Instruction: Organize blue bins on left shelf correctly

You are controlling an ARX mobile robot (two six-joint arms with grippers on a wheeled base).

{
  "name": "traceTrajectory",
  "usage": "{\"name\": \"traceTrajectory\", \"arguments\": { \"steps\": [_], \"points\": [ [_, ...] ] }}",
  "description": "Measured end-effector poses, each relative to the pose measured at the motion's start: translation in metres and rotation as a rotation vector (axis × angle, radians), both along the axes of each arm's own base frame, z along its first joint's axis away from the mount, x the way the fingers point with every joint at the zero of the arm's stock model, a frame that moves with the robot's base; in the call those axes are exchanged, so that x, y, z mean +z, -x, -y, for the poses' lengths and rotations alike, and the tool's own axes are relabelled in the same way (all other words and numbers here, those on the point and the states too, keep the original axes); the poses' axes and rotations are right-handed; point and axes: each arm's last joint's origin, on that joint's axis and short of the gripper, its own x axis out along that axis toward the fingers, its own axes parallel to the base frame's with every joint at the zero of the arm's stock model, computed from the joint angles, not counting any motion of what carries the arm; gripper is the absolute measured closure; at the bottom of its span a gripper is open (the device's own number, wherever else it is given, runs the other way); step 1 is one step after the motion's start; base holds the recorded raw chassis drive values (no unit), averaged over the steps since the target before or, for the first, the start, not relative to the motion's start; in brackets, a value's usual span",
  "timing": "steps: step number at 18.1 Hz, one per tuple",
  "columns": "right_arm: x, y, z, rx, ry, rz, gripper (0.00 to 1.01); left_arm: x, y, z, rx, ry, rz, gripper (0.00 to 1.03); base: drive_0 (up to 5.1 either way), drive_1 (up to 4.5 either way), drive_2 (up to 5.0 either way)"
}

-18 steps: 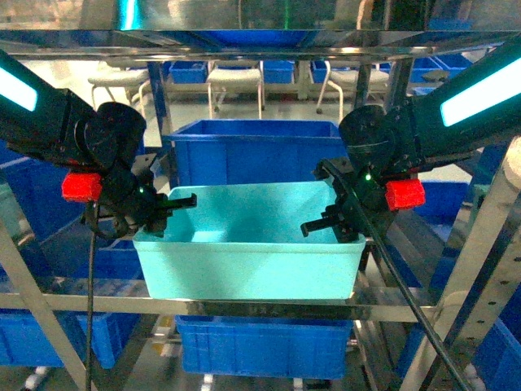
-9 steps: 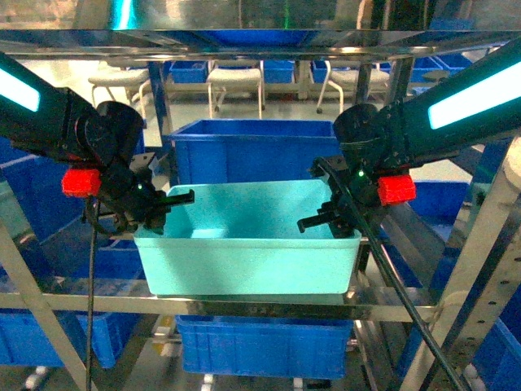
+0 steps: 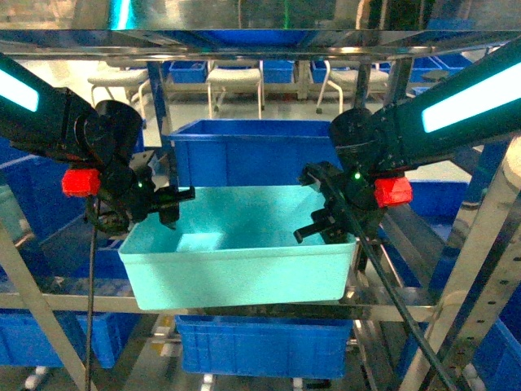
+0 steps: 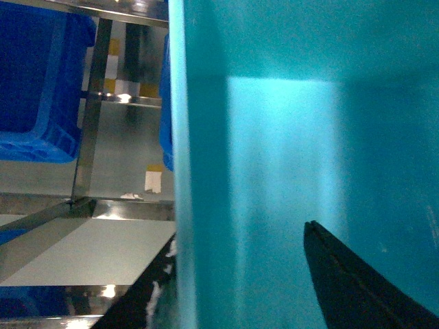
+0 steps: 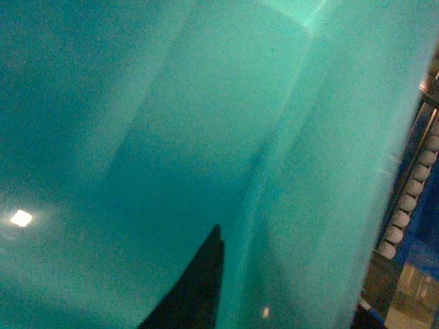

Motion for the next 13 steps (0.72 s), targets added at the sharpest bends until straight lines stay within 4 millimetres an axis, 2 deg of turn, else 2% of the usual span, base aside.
{"name": "traceTrajectory", "arguments": {
  "steps": [5,6,8,11,13],
  "points": [
    [0.0,0.005,-0.016,0.074,0.002,0.009,0.32,0.0,0.0,0.006,-0.024,0.024,0.003,0.06,0.0,0.0,0.0],
    [0.0,0.005,-0.016,0.077,0.0,0.008,0.21,0.0,0.001,0.01,-0.03,0.022,0.002,0.04,0.0,0.0,0.0],
    [0.0,0.005,-0.016,0.082,-0.003,0.008,0.02,0.0,0.001,0.01,-0.032,0.026,0.002,0.05,0.0,0.0,0.0],
    [-0.001,0.004,-0.016,0.083,-0.009,0.031,0.03,-0.003,-0.001,0.011,-0.032,0.023,0.05,0.05,0.0,0.0,0.0],
    [-0.005,0.002,-0.016,0.077,-0.036,0.104,0.03,-0.01,0.007,0.012,-0.028,0.006,0.081,0.05,0.0,0.0,0.0]
  ]
}}
